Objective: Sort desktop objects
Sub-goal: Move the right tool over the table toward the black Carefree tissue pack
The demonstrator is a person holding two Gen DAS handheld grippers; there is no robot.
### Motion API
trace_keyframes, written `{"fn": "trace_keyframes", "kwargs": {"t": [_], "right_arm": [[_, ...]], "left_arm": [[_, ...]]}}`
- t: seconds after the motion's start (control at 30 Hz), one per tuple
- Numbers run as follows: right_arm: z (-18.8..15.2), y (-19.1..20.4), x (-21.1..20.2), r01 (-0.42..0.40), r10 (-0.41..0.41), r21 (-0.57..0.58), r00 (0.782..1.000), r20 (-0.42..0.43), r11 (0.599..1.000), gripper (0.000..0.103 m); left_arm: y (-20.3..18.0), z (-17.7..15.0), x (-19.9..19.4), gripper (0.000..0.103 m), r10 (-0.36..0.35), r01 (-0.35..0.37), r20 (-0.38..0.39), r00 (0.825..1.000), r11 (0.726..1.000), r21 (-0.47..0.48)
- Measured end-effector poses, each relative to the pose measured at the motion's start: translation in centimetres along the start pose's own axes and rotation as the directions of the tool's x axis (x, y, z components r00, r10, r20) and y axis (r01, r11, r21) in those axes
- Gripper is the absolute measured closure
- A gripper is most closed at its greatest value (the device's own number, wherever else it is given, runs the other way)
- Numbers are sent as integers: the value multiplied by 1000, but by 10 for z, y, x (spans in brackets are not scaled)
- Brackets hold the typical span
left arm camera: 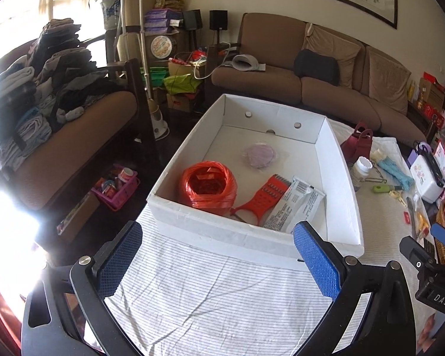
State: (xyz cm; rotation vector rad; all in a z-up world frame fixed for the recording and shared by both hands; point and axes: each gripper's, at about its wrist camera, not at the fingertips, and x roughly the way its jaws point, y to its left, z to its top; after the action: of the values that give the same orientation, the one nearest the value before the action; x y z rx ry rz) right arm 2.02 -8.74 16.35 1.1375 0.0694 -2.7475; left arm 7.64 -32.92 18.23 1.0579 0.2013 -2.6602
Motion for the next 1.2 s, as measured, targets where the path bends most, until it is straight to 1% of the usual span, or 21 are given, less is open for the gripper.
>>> {"fn": "trace_keyframes", "kwargs": {"t": [0.27,0.37,0.47,0.57,0.7,0.9,1.07,1.2], "right_arm": [[14,18,17,-21,21,-7,1000,1,1000,0],[14,14,22,-17,17,-7,1000,0,1000,0],[11,1,26,-6,6,1,1000,-1,1000,0],[6,-19,30,20,-20,21,1000,-12,1000,0],[1,-55,30,51,-50,61,999,-20,997,0],[-6,-118,24,127,-125,94,992,-23,987,0],[-25,-174,16,198,-195,120,980,-36,973,0],[-52,-221,16,234,-223,175,972,-78,956,0]], "left_arm": [[-3,13,17,0,-3,3,-9,1000,1000,11],[-9,13,22,0,-18,18,-11,1000,1000,7],[-25,10,24,0,-39,39,-13,999,999,19],[-47,8,27,0,-51,52,-18,999,997,53],[-81,8,28,0,-95,97,-24,995,993,72],[-146,4,28,0,-166,168,-29,986,977,128],[-200,-11,32,0,-230,235,-51,972,959,157],[-243,-32,37,0,-282,294,-89,955,938,182]]}}
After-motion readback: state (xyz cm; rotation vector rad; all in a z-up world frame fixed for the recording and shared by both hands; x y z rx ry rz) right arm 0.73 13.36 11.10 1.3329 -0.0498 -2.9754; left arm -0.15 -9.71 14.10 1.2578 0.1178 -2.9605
